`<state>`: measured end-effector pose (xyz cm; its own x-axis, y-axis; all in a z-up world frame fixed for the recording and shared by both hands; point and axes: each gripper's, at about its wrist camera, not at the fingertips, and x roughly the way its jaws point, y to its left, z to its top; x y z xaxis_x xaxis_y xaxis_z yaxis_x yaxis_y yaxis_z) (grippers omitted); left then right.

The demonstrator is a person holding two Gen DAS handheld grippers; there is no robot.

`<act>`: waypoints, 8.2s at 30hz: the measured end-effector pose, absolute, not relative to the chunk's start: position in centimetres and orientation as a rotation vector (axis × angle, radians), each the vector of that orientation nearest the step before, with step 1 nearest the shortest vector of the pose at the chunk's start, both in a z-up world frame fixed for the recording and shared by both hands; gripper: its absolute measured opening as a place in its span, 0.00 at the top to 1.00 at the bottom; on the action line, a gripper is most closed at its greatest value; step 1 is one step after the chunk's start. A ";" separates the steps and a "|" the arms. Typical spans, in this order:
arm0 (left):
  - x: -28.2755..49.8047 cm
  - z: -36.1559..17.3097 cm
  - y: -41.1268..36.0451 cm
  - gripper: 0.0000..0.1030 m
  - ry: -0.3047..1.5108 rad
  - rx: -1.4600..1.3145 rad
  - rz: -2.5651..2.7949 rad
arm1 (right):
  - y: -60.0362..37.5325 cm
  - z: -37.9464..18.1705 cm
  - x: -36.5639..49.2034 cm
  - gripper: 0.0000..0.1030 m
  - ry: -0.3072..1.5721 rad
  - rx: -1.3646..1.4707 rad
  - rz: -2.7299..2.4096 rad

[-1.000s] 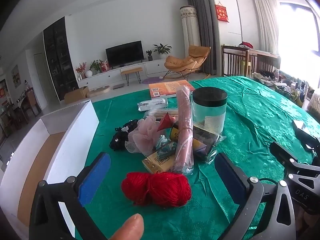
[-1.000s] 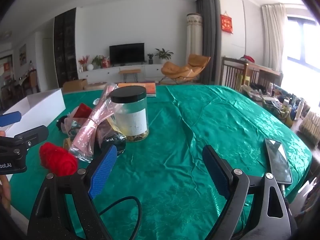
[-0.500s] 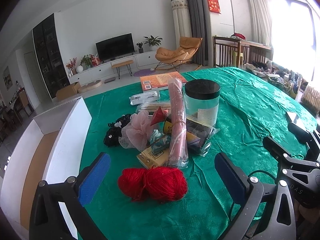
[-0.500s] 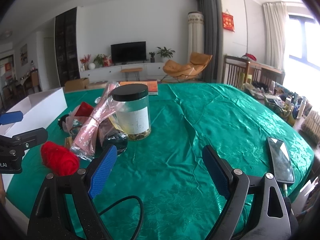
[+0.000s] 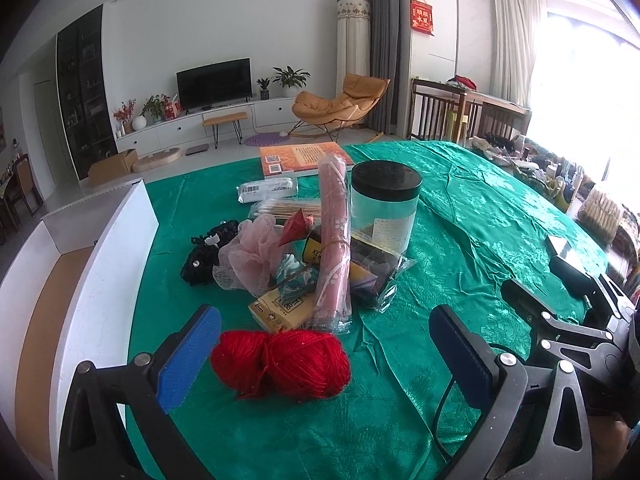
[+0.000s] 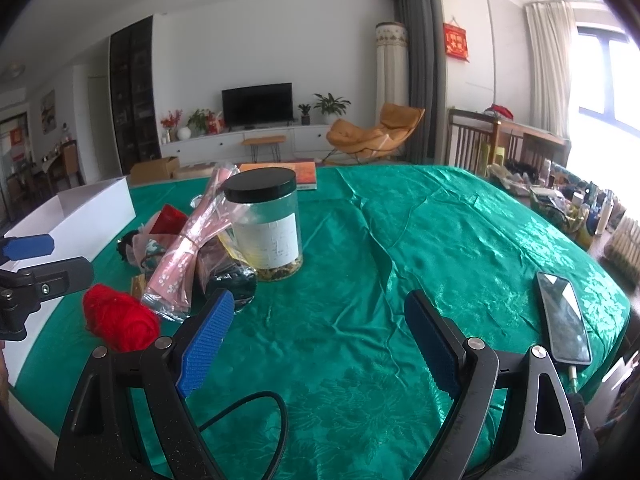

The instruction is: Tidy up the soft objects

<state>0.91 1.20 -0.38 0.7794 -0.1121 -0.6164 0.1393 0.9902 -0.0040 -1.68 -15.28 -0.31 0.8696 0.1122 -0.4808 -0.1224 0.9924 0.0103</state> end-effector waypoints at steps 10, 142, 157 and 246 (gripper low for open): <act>1.0 -0.6 1.1 0.00 0.674 0.039 -0.142 | -15.0 -0.5 -1.6 0.14 0.508 -0.015 0.133; 0.8 -11.3 8.6 0.00 0.996 -0.135 -0.142 | -11.8 -4.3 6.7 0.52 1.019 0.065 0.591; 4.8 -11.0 6.9 0.00 0.985 -0.368 -0.246 | -15.9 -3.0 4.5 0.22 1.061 0.023 0.429; 9.9 -12.6 9.7 0.00 0.952 -0.018 0.020 | -18.8 -8.9 11.2 0.20 0.932 -0.041 0.106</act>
